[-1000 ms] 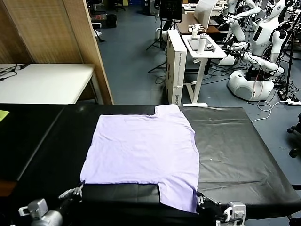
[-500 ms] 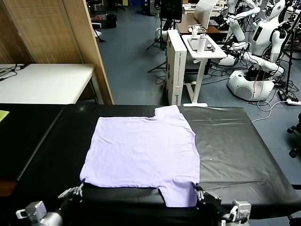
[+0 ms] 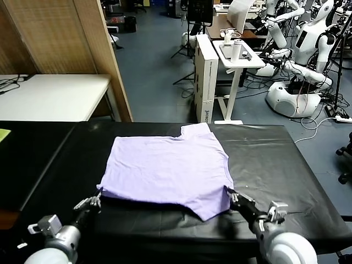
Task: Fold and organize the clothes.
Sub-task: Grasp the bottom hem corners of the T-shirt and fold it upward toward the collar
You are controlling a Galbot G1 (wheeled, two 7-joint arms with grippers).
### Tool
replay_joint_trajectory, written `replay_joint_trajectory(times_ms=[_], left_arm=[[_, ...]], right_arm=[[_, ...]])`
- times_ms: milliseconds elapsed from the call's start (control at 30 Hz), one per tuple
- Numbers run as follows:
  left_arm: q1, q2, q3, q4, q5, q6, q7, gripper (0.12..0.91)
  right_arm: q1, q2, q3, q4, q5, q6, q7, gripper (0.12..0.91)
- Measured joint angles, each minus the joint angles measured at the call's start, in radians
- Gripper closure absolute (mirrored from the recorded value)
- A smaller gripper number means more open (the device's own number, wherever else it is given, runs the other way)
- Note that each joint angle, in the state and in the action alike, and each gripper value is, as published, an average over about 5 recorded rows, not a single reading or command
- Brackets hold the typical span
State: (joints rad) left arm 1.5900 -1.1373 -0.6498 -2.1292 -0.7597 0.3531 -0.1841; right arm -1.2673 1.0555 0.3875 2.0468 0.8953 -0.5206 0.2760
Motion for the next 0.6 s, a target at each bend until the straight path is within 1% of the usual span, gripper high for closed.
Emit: replay_joint_trajectory(times_ms=[300,600], left_arm=[[-0.109,0.018,0.057,0.085,0.015,-0.001,-0.001,0.882],[-0.177,0.046,0.070,0.162,0.015,-0.004,0.005,0.882]], right_arm=[[0.075,0.012,-0.035,-0.083,-0.005,0.018,-0.002,0.887],[0.140,0.036,-0.076,-0.162,-0.030,0.021,-0.003,0.887]])
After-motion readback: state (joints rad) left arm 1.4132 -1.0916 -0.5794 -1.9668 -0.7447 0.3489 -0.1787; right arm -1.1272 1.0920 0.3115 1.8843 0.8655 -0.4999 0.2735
